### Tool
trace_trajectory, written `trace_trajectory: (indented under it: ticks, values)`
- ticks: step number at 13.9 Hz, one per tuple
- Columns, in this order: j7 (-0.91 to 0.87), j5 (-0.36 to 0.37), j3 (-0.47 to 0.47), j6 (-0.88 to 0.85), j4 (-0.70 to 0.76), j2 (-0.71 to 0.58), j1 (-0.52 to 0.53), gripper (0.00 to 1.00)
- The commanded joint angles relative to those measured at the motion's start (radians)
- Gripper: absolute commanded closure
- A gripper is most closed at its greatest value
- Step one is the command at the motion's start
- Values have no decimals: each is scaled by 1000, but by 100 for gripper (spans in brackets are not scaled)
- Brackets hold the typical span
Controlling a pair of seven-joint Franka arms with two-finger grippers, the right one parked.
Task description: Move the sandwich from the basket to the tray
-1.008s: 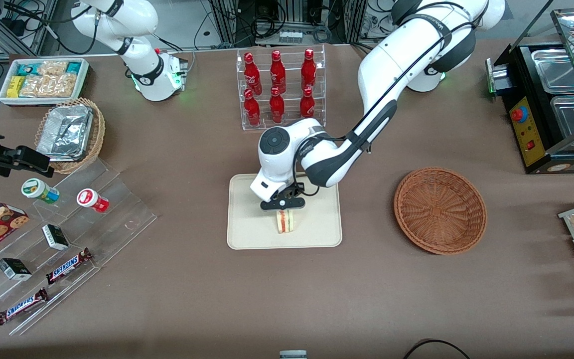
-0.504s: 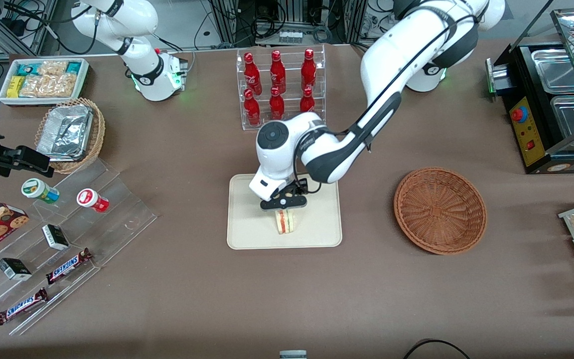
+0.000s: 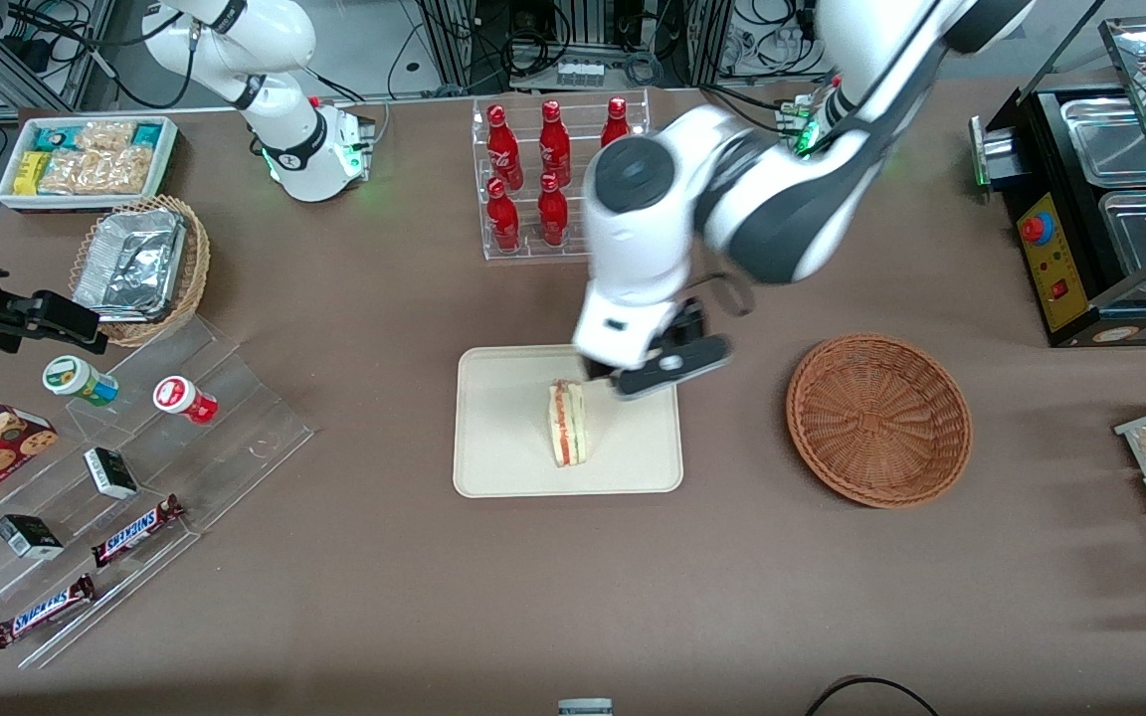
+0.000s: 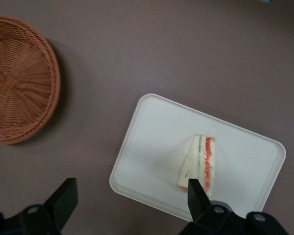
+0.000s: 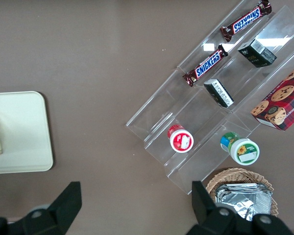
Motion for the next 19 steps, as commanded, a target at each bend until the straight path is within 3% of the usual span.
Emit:
trace_trajectory:
  ticks: [1,3,9,12,19]
  values:
    - [21,-50,0,-59,-42,-91,80,1]
    - [131,-112,2,-102,-42,-137,144,1]
    - [439,-161,2,-266,-42,-237,340,1]
    - [652,-222,20,-345,-43,-284,434,1]
    - [1087,-311,403,-422,-118,-416,347,1]
